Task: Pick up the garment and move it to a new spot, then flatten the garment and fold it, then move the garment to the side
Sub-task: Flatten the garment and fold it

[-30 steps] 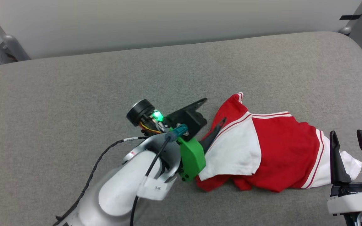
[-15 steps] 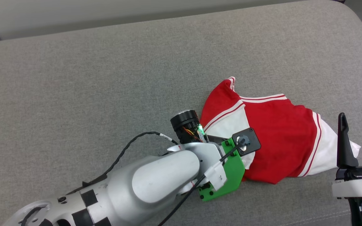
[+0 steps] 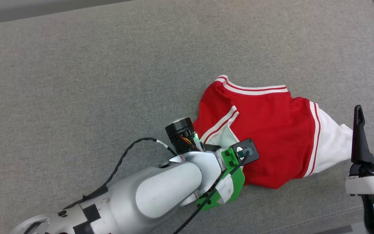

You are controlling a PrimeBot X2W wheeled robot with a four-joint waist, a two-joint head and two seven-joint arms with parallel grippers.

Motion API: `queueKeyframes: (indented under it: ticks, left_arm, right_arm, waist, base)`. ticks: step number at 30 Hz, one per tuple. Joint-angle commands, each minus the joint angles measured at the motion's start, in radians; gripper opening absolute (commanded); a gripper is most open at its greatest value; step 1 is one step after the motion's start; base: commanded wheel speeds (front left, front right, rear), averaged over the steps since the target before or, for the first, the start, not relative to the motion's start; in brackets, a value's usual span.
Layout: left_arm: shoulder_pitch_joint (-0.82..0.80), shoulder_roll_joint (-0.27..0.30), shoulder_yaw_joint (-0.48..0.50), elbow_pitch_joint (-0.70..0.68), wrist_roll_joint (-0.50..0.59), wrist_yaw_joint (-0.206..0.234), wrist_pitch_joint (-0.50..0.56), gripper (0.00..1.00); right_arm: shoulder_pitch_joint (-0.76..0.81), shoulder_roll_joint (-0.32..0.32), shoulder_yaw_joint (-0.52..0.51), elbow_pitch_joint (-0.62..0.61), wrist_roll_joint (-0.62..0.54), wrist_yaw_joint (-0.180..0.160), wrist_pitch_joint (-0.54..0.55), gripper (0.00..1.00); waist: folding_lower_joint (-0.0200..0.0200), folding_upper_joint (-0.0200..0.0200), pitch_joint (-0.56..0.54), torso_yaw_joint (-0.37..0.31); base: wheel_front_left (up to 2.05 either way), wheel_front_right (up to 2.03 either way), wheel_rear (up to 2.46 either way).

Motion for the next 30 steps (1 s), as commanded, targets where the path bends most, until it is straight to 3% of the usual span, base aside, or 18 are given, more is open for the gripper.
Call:
queueKeyframes:
  ticks: [1,6,9,15,20,30]
  left_arm:
    - [0.036,-0.002,-0.019,0.015,-0.002,-0.003,-0.015,0.0]
    - [0.012,-0.018,-0.019,0.013,-0.053,-0.003,-0.129,0.0]
    - [-0.023,-0.028,-0.018,0.029,-0.136,-0.003,-0.268,0.0]
    - [-0.038,-0.049,0.093,0.061,-0.221,0.005,-0.498,0.0]
    - [0.003,-0.037,0.205,0.065,-0.287,0.043,-0.638,0.0]
    - [0.158,0.06,0.447,0.136,-0.412,0.155,-0.841,0.0]
  right_arm:
    - [-0.017,0.007,-0.001,0.004,0.0,-0.001,-0.005,1.0]
    - [-0.005,0.007,-0.006,0.009,-0.008,-0.001,-0.005,1.0]
    - [0.012,0.005,-0.011,0.009,-0.01,-0.001,-0.005,1.0]
    - [0.039,0.001,-0.015,0.013,-0.008,-0.001,-0.005,1.0]
    - [0.051,-0.006,-0.016,0.017,-0.008,-0.001,-0.005,1.0]
    - [0.061,-0.017,-0.022,0.019,-0.002,-0.001,-0.005,1.0]
  waist:
    - [-0.0001,0.0,-0.01,0.009]
    - [-0.0001,0.0,-0.05,0.034]
    - [-0.0001,0.0,-0.076,0.059]
    - [-0.0001,0.0,-0.11,0.102]
    - [-0.0001,0.0,-0.122,0.128]
    - [-0.0001,0.0,-0.118,0.148]
  base:
    - [0.0,0.0,0.0]
    - [0.0,0.0,0.0]
    - [0.0,0.0,0.0]
    - [0.0,0.0,0.0]
    - [0.0,0.0,0.0]
    - [0.0,0.0,0.0]
